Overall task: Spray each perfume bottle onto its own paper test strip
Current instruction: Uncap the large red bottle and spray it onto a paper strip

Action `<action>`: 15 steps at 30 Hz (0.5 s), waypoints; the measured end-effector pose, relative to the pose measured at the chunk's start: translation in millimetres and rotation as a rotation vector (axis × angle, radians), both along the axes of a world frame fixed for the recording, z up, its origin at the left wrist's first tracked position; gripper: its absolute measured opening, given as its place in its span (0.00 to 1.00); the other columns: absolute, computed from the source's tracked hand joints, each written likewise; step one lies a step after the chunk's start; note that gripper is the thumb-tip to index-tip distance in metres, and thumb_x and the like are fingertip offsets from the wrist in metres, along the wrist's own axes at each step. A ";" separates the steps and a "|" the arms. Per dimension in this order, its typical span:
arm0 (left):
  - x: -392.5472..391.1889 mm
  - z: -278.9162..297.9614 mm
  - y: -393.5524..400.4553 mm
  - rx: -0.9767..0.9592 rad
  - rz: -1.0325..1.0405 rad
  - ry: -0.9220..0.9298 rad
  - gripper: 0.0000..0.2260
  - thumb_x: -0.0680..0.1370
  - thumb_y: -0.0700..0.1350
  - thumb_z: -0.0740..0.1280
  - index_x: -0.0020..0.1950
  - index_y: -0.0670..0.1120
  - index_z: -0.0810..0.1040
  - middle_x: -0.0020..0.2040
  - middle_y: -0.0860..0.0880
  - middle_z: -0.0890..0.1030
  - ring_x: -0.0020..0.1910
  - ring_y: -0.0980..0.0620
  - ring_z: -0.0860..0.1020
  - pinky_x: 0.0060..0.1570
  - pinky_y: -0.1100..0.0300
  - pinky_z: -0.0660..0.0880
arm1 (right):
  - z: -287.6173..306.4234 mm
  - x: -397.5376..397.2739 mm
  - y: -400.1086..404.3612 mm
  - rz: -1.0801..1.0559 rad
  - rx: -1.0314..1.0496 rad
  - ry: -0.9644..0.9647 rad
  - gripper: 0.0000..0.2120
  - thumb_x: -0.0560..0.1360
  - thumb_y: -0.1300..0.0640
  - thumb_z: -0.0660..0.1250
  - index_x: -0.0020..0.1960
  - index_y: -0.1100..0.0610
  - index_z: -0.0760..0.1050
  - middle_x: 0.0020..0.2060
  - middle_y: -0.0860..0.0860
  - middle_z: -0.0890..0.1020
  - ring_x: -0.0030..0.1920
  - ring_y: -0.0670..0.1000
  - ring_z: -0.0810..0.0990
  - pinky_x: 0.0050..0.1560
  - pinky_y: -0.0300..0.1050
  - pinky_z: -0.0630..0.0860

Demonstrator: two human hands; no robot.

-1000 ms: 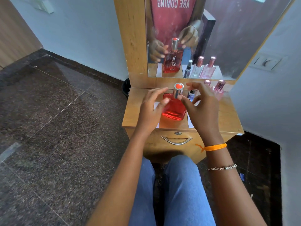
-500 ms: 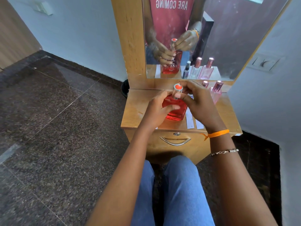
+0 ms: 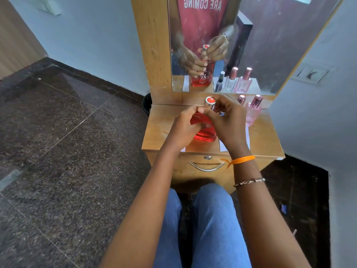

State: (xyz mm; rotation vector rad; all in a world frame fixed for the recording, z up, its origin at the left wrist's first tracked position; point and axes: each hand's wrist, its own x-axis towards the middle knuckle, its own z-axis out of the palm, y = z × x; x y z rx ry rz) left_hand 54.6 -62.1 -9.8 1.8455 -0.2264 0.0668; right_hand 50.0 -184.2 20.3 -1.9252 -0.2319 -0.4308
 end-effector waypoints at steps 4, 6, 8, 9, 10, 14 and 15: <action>0.6 1.7 2.2 0.021 -0.019 0.017 0.16 0.71 0.41 0.72 0.57 0.48 0.76 0.52 0.50 0.81 0.53 0.52 0.79 0.56 0.53 0.75 | 12.0 12.9 -20.2 0.188 -0.114 0.070 0.09 0.68 0.64 0.75 0.47 0.62 0.80 0.41 0.66 0.79 0.39 0.58 0.75 0.44 0.47 0.74; 0.6 1.8 2.8 0.030 -0.028 0.016 0.16 0.71 0.42 0.72 0.57 0.48 0.76 0.50 0.51 0.81 0.53 0.53 0.79 0.56 0.52 0.74 | 22.1 18.9 -28.0 0.377 -0.141 0.136 0.10 0.69 0.67 0.73 0.50 0.64 0.79 0.44 0.65 0.81 0.42 0.59 0.79 0.49 0.51 0.77; 0.6 1.9 4.5 0.028 -0.037 0.029 0.16 0.71 0.41 0.72 0.57 0.47 0.76 0.50 0.50 0.81 0.53 0.52 0.79 0.57 0.50 0.74 | 34.1 22.5 -33.3 0.532 -0.114 0.193 0.14 0.71 0.70 0.70 0.55 0.63 0.77 0.46 0.64 0.81 0.43 0.54 0.81 0.52 0.47 0.79; 0.7 2.4 5.1 0.025 -0.047 0.035 0.16 0.71 0.41 0.72 0.58 0.48 0.76 0.50 0.50 0.81 0.53 0.52 0.79 0.58 0.50 0.74 | 41.0 24.5 -37.1 0.579 -0.093 0.194 0.16 0.72 0.70 0.69 0.59 0.65 0.76 0.48 0.65 0.81 0.43 0.55 0.81 0.53 0.47 0.78; 0.8 2.6 4.9 0.022 -0.053 0.037 0.17 0.71 0.41 0.72 0.58 0.48 0.76 0.51 0.49 0.81 0.53 0.52 0.79 0.58 0.50 0.74 | 48.4 27.4 -41.9 0.604 -0.082 0.176 0.17 0.72 0.69 0.68 0.61 0.66 0.75 0.49 0.65 0.82 0.44 0.56 0.82 0.54 0.48 0.78; -0.9 1.3 1.6 0.005 -0.027 0.033 0.17 0.71 0.42 0.72 0.59 0.49 0.76 0.51 0.51 0.81 0.53 0.53 0.79 0.58 0.50 0.75 | 60.0 27.4 -57.4 0.602 -0.065 0.213 0.17 0.74 0.70 0.66 0.63 0.65 0.71 0.48 0.50 0.84 0.50 0.50 0.82 0.54 0.42 0.79; -1.6 0.8 0.8 0.003 -0.018 0.027 0.17 0.71 0.42 0.72 0.58 0.50 0.76 0.50 0.52 0.81 0.53 0.54 0.79 0.58 0.50 0.75 | 51.7 20.7 -57.6 0.563 -0.065 0.234 0.16 0.74 0.71 0.65 0.61 0.65 0.70 0.49 0.53 0.84 0.51 0.52 0.82 0.55 0.44 0.79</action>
